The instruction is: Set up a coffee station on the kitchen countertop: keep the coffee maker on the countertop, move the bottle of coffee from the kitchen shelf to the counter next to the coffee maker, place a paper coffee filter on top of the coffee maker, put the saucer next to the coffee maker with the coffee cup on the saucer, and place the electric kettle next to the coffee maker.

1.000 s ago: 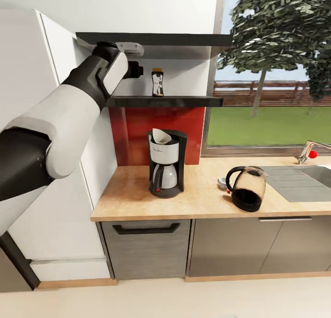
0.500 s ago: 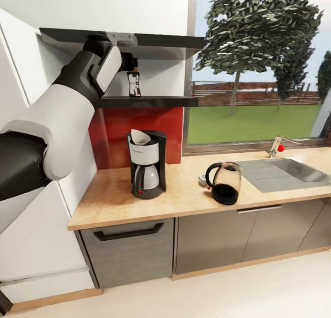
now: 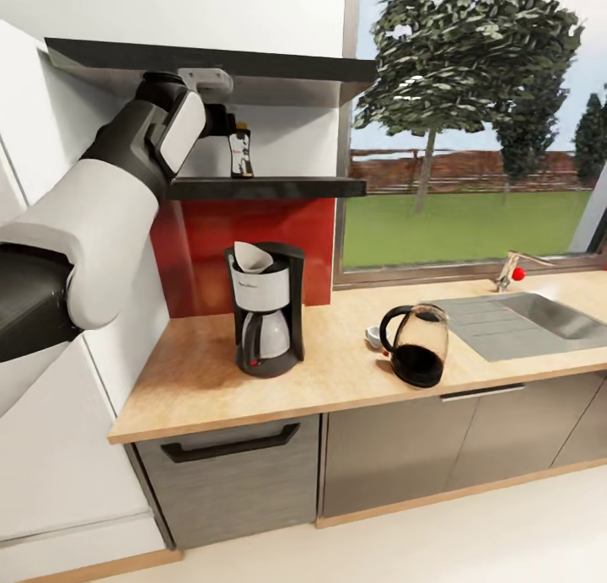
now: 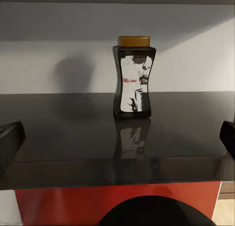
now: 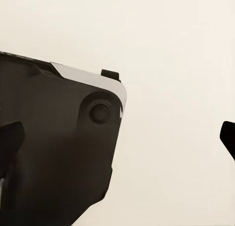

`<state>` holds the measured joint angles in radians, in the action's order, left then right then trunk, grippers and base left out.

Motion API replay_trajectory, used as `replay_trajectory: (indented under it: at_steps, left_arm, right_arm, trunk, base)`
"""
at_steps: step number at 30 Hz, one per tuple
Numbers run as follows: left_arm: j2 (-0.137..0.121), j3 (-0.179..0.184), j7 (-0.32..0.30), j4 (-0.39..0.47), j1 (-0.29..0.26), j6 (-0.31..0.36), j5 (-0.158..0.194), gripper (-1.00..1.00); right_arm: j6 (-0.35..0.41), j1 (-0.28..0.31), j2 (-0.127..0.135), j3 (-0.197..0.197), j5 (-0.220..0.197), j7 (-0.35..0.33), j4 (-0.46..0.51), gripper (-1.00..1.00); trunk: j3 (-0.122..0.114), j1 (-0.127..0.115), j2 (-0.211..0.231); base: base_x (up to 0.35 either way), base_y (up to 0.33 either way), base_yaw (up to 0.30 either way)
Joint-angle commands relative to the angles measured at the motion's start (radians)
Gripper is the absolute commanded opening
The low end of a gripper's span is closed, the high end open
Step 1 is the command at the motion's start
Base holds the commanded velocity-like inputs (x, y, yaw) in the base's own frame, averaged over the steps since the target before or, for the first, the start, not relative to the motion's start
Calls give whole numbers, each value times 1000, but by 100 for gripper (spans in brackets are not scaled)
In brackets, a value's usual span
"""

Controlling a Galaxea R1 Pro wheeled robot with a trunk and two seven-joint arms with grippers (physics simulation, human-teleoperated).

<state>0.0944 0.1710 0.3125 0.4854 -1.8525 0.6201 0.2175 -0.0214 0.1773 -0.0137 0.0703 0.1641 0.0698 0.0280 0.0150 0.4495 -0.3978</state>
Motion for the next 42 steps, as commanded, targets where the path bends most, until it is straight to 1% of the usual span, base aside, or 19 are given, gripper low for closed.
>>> replay_trajectory:
  at_steps: [1,5,9,19,26,33,42]
  left_arm:
    - [-2,7,8,3,10,2,11,100]
    - [-5,6,6,2,40,0,11,100]
    - [-18,6,0,1,57,-1,14,100]
    - [-19,6,-1,6,59,-2,16,100]
    - [-19,6,-1,1,59,-2,14,100]
    - [-22,3,1,-1,59,-2,14,100]
    - [-22,2,6,0,60,-2,14,100]
  right_arm:
    - [-2,1,0,6,5,5,-1,100]
    - [-1,1,-1,5,3,5,0,100]
    - [-1,1,0,4,2,5,-1,100]
    - [0,1,1,5,2,5,-2,100]
    - [0,1,2,5,2,4,-2,100]
    - [0,1,0,5,3,4,-2,100]
    - [0,1,1,6,3,5,-2,100]
  trunk:
    - [1,1,-2]
    - [1,1,-2]
    - [1,1,-2]
    - [1,1,-2]
    - [1,1,-2]
    - [1,1,-2]
    - [1,1,-2]
  base:
    - [87,22,0]
    - [38,10,0]
    - [204,1,0]
    - [323,0,-4]
    - [146,0,-160]
    - [250,0,-18]
    - [36,0,0]
